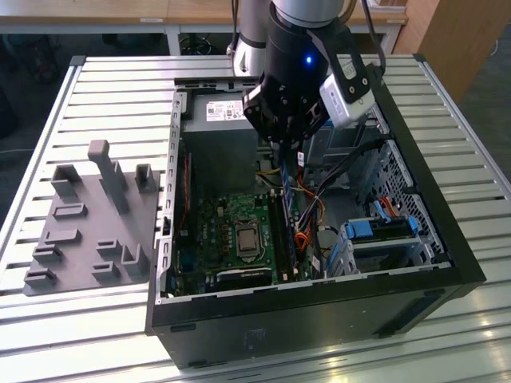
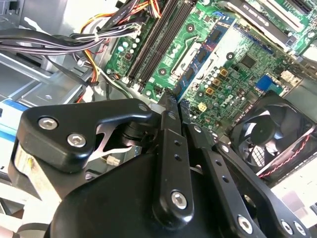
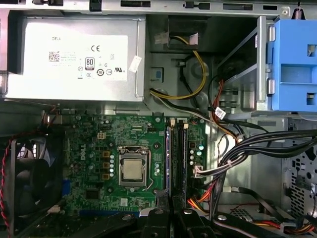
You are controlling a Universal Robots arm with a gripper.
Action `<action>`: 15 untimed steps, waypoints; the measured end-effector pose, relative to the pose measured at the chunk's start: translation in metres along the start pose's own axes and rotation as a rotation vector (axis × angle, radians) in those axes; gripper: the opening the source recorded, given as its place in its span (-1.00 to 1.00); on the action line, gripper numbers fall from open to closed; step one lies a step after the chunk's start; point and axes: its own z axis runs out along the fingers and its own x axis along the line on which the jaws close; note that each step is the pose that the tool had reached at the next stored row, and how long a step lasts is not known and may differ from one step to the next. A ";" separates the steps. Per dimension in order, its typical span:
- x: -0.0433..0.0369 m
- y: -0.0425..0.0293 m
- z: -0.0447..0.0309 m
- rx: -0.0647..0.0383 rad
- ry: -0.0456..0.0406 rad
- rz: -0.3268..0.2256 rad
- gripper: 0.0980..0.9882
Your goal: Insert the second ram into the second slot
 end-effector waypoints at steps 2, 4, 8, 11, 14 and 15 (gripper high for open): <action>0.0000 0.0000 0.0011 0.000 0.0001 0.000 -0.91; 0.0000 -0.0001 0.0022 0.000 0.0000 0.000 -0.91; 0.0000 -0.0001 0.0043 0.000 0.0000 0.000 -0.91; 0.0000 -0.0001 0.0059 0.000 0.0000 0.000 -0.91; 0.0000 -0.0002 0.0075 0.000 0.0000 0.000 -0.91; 0.0000 -0.0002 0.0079 0.000 0.0000 0.000 -0.91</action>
